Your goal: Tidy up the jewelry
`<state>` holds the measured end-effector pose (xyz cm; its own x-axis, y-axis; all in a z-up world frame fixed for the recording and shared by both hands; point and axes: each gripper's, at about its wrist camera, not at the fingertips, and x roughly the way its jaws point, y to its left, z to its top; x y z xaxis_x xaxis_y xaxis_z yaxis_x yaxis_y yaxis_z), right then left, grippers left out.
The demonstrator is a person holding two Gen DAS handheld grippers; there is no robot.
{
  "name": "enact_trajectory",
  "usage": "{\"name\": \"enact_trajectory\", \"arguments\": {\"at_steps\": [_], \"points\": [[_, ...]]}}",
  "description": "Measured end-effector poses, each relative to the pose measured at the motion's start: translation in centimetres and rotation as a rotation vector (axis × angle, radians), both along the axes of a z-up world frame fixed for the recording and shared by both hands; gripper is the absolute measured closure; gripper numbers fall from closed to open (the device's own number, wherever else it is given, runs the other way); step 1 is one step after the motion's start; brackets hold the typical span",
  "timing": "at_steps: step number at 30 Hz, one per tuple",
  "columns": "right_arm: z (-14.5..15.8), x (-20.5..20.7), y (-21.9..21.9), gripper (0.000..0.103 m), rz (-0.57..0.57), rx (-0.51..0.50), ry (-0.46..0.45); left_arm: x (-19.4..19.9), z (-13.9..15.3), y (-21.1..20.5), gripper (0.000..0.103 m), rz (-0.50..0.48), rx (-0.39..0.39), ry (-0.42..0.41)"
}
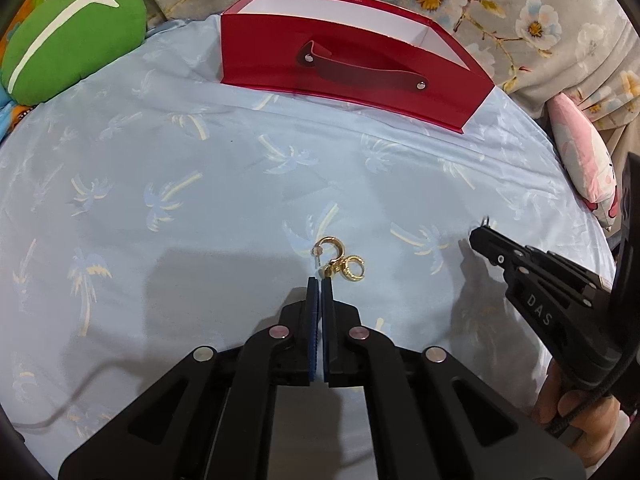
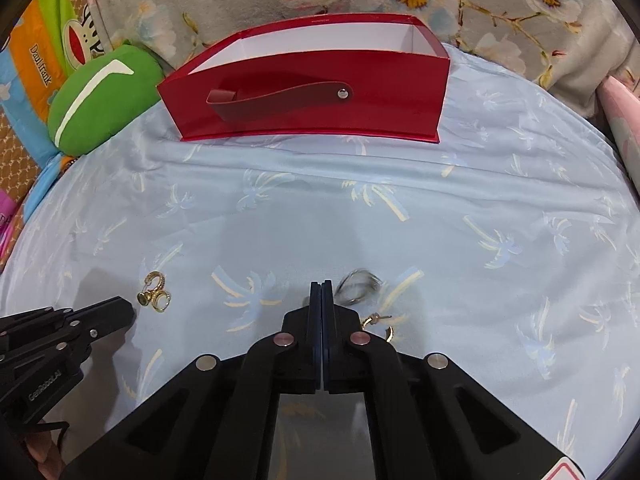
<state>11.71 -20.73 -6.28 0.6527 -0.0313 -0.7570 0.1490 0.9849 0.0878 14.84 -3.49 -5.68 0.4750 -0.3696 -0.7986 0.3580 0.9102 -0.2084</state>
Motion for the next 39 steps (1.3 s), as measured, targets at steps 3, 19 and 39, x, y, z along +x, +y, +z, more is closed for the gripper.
{"name": "enact_trajectory", "arguments": {"at_steps": [3, 19, 39], "points": [[0.1, -0.3, -0.2, 0.103, 0.000, 0.004, -0.006, 0.1, 0.0, -0.4, 0.093, -0.006, -0.009, 0.003], [-0.7, 2.1, -2.2, 0.062, -0.057, -0.002, 0.017, 0.1, 0.0, -0.9, 0.062, -0.001, 0.000, -0.019], [0.7, -2.0, -2.5, 0.086, -0.090, 0.046, -0.044, 0.6, -0.1, -2.0, 0.063, -0.026, -0.004, -0.030]]}}
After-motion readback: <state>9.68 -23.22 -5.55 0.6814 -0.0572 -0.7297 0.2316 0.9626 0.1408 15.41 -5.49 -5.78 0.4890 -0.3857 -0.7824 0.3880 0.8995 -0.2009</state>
